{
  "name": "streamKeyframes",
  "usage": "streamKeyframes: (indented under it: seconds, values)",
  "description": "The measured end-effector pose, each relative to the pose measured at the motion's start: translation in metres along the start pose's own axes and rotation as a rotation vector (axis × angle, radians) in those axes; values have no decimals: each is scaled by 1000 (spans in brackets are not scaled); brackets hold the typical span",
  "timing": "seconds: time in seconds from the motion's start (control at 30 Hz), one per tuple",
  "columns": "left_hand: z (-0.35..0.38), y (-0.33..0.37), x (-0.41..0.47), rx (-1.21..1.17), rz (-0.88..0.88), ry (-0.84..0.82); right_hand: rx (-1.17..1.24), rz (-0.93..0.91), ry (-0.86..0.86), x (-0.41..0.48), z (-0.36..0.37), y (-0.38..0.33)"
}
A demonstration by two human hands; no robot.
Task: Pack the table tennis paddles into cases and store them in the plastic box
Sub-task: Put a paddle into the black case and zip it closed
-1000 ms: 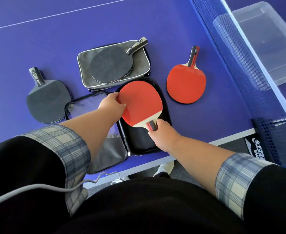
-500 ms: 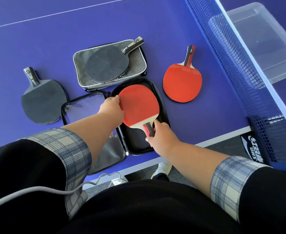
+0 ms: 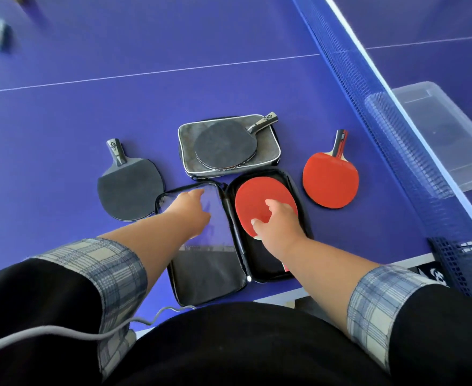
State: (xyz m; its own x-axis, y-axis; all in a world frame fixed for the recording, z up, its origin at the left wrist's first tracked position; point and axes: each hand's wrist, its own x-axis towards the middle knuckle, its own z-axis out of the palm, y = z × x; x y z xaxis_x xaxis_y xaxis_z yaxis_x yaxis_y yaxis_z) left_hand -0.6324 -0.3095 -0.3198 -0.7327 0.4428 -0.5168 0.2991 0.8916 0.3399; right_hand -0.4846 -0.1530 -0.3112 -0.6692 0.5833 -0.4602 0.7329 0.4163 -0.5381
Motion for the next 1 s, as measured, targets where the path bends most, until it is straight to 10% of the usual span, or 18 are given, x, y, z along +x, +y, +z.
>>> streamKeyframes:
  seconds: [0.37,1.0]
  values:
    - [-62,-180,11,-241,-282,102,-42,-136,-150,40,99,-153]
    - [-69,-202,39,-1000,-510,269,232,60,-315,86,152,-221]
